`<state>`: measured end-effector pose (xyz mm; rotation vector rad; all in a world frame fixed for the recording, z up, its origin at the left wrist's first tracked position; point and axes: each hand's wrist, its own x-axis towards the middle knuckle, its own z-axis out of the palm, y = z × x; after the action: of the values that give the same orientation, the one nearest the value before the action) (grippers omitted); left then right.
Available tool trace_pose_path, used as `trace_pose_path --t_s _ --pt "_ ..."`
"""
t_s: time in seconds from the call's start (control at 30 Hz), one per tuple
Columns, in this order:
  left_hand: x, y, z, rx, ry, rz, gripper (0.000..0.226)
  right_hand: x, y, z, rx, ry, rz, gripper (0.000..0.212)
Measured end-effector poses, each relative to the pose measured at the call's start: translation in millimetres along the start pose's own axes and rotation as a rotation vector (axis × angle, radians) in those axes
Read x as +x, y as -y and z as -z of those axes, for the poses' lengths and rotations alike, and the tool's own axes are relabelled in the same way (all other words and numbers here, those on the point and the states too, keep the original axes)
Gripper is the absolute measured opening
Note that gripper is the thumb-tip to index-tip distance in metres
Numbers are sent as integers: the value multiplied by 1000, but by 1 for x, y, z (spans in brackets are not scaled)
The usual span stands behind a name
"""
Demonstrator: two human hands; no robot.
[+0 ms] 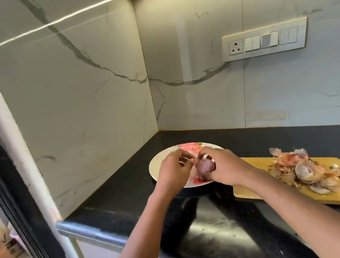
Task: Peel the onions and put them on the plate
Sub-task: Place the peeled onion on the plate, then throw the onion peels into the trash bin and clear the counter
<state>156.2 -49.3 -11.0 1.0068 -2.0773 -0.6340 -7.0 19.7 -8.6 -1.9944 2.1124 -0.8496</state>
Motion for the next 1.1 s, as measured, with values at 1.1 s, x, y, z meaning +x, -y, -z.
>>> trace_pose_path --t_s 1.1 --pt "-33 -136 -131 -276 150 -106 7 -140 -98 117 8 -412 -285 10"
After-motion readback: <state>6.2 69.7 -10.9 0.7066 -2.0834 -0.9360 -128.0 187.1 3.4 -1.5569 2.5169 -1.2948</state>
